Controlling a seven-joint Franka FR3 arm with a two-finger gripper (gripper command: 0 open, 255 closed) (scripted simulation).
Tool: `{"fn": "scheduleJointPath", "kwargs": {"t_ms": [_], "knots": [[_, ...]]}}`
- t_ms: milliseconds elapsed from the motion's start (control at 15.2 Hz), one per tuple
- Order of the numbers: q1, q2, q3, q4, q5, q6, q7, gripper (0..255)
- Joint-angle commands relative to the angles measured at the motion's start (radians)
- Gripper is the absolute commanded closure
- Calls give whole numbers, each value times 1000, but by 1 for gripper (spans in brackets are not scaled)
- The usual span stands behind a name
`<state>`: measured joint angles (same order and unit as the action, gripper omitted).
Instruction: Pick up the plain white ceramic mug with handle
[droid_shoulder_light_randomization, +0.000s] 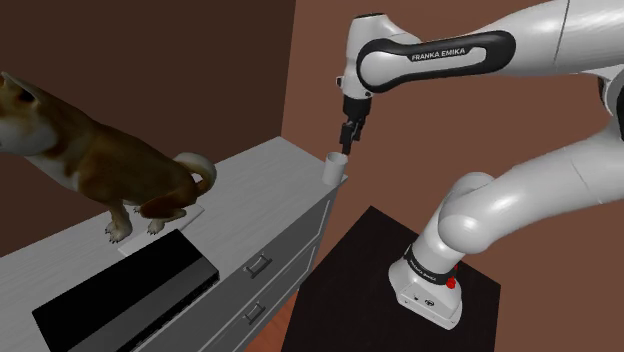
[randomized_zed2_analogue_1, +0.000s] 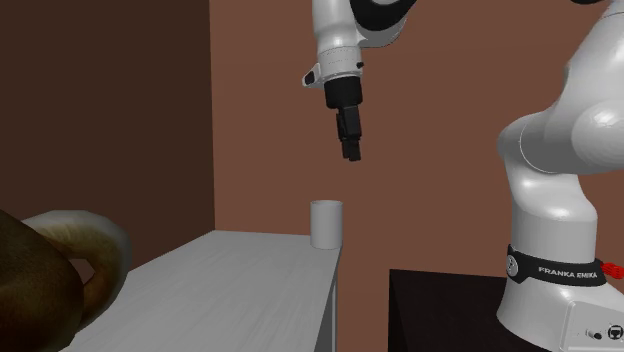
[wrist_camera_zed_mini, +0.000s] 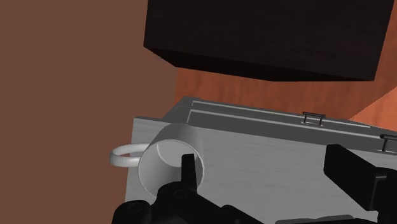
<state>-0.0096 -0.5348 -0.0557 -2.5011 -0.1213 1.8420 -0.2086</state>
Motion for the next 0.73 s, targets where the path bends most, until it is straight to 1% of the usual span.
{"fn": "scheduleJointPath", "kwargs": {"t_ms": [0,462,660], "knots": [[-3,61,-18,-7,-8,64,-25,0],[-12,302,-70,7,-15,270,-110,0],[-13,328,-72,-12,-16,316,-107,0]]}}
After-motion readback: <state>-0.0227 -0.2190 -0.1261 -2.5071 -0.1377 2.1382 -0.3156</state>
